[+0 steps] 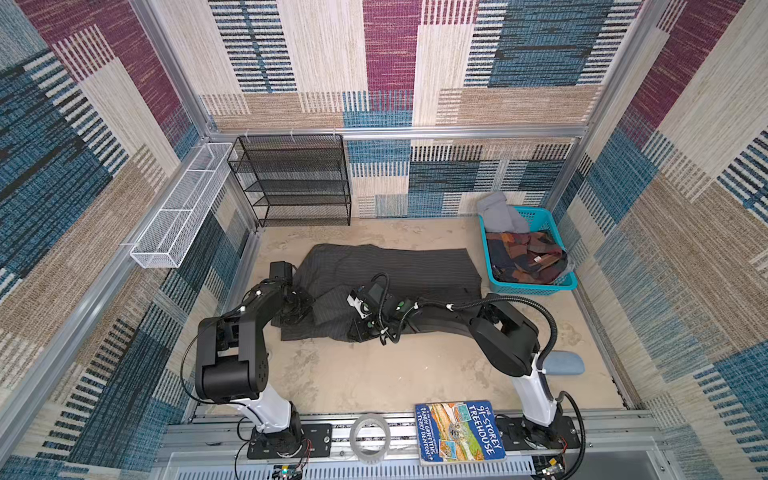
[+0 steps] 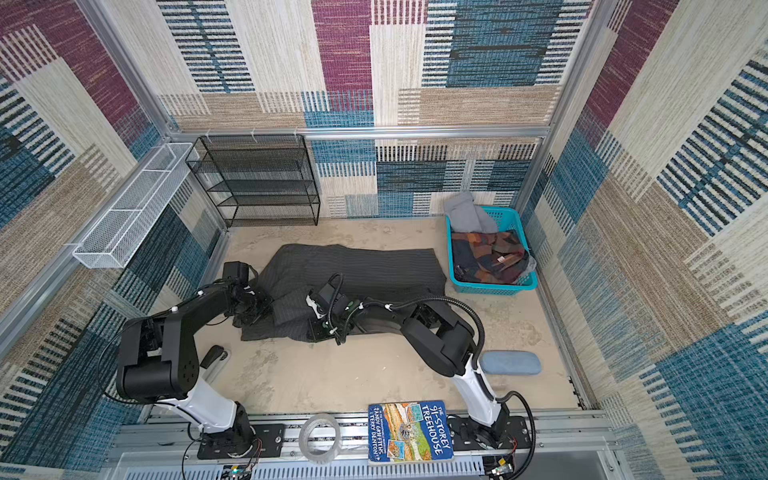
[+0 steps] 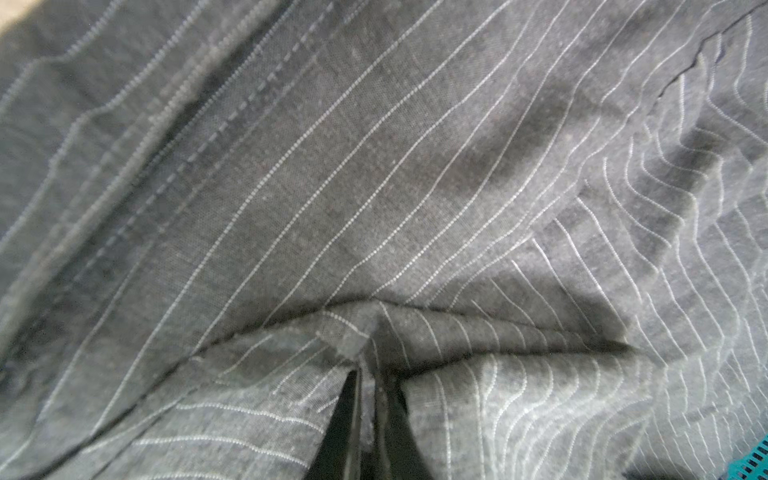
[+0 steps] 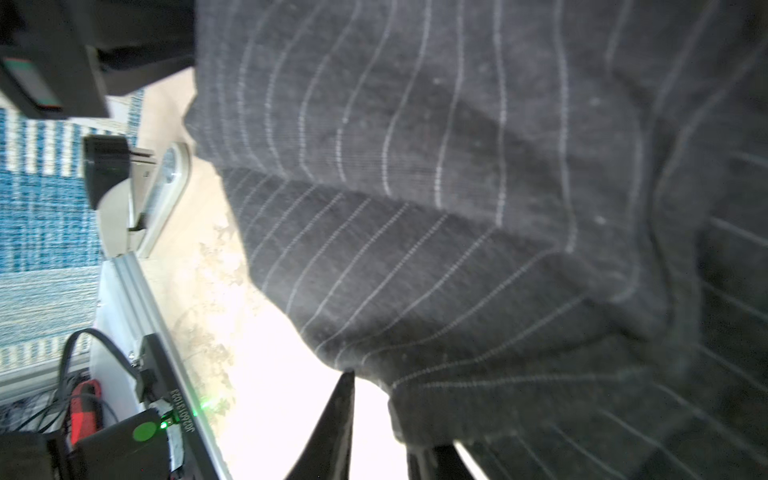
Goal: Fold and stack the long sleeve shirts
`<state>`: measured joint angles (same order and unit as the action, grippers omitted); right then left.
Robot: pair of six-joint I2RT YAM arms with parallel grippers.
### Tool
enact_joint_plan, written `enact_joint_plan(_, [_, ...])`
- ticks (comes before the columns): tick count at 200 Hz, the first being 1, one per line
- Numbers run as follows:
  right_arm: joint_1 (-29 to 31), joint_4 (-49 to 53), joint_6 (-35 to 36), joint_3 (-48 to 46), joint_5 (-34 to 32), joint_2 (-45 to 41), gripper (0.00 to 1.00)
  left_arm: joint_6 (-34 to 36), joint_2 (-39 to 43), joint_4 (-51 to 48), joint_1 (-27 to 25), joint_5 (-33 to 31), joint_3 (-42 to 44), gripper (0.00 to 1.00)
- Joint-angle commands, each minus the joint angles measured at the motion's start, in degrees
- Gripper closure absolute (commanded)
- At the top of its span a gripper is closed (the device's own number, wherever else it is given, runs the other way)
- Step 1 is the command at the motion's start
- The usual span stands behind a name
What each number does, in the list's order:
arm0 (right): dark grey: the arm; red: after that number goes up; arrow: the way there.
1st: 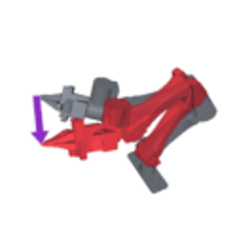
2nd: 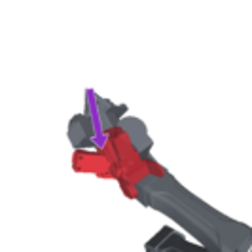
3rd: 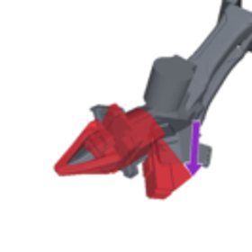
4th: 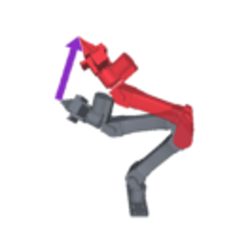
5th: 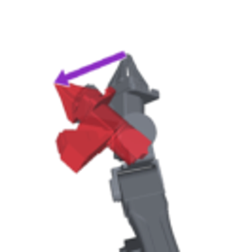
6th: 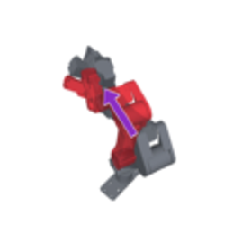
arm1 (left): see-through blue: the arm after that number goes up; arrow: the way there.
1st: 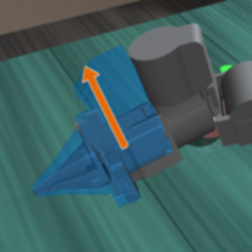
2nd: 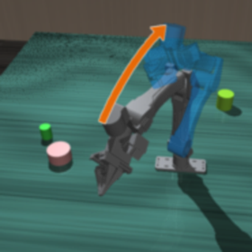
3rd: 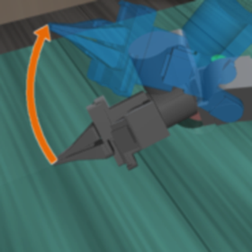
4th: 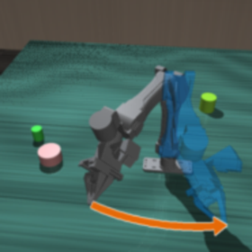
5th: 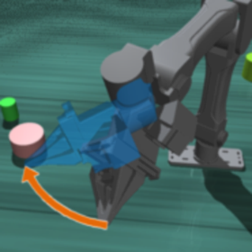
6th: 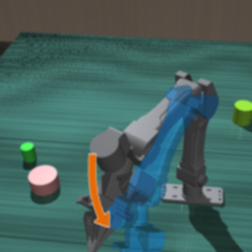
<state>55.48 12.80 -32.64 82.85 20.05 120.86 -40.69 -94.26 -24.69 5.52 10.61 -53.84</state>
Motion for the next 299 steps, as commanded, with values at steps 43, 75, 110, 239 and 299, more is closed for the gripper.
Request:
enact_joint_plan(43, [0.2,-3.3,1.0,-1.4,5.4,-5.3,0.95,-0.1,-0.1,0.4,0.0,-1.7,0.0,0.88])
enact_joint_plan(75, [0.2,-1.1,2.4,-1.3,7.3,-8.8,0.96,-0.5,0.1,1.3,-0.1,-3.0,0.7,0.89])
enact_joint_plan(110, [0.1,2.1,4.5,-0.2,8.1,-11.1,0.97,-1.3,0.2,2.4,-0.3,-3.5,1.6,0.89])
enact_joint_plan(239, [-4.7,7.3,7.7,1.7,11.2,-18.8,0.97,-1.2,0.0,2.7,-0.7,-4.4,1.6,0.89])
enact_joint_plan(299, [-10.1,10.4,9.4,1.8,9.6,-21.9,0.97,-0.9,0.1,2.6,-1.0,-4.6,1.7,0.9])
